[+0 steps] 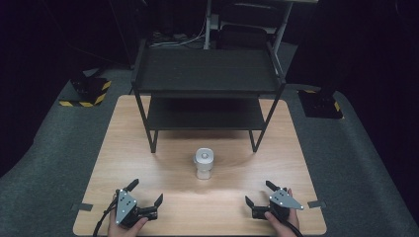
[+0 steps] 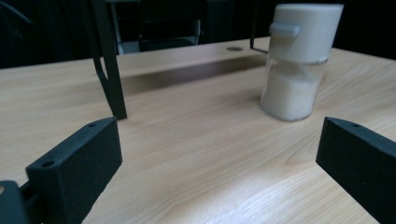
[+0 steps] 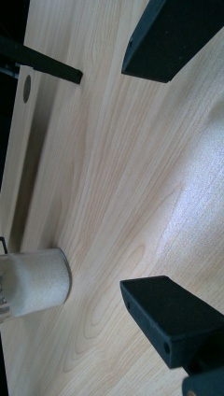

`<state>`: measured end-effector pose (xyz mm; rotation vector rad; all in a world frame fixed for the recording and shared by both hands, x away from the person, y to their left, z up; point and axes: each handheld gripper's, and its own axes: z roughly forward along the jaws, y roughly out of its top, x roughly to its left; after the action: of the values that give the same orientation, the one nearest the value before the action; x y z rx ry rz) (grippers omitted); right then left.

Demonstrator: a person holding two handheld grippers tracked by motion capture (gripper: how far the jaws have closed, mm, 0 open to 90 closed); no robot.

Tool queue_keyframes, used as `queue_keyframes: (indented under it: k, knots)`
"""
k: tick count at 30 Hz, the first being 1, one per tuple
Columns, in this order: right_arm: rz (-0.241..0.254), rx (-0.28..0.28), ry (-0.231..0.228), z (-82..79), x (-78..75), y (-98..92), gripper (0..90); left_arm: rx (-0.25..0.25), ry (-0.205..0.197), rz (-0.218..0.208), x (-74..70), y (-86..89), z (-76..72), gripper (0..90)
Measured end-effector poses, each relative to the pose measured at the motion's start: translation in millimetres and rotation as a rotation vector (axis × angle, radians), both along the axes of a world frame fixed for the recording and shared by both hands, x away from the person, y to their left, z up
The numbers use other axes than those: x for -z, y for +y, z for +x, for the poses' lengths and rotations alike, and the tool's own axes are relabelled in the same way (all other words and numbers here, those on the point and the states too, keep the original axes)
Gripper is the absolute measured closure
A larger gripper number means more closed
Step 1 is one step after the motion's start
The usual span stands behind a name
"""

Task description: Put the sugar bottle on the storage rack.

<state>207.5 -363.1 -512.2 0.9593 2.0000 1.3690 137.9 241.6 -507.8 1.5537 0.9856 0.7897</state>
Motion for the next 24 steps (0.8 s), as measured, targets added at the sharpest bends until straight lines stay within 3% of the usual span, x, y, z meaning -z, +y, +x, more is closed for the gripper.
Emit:
queue_keyframes:
  k: [13, 15, 24]
  knots:
    - [-0.005, 0.004, -0.005, -0.8, 0.2, 1.1, 0.3, 0.008, -0.054, -0.008, -26.8, -6.3, 0.6, 0.5]
    - [-0.007, 0.003, -0.007, -0.9, 0.3, 1.3, 0.3, 0.007, -0.059, -0.026, -29.3, -7.6, 1.0, 0.5]
    - [-0.004, 0.004, -0.006, -0.9, 0.3, 1.1, 0.3, 0.034, -0.084, -0.015, -39.4, -22.1, 6.1, 0.5]
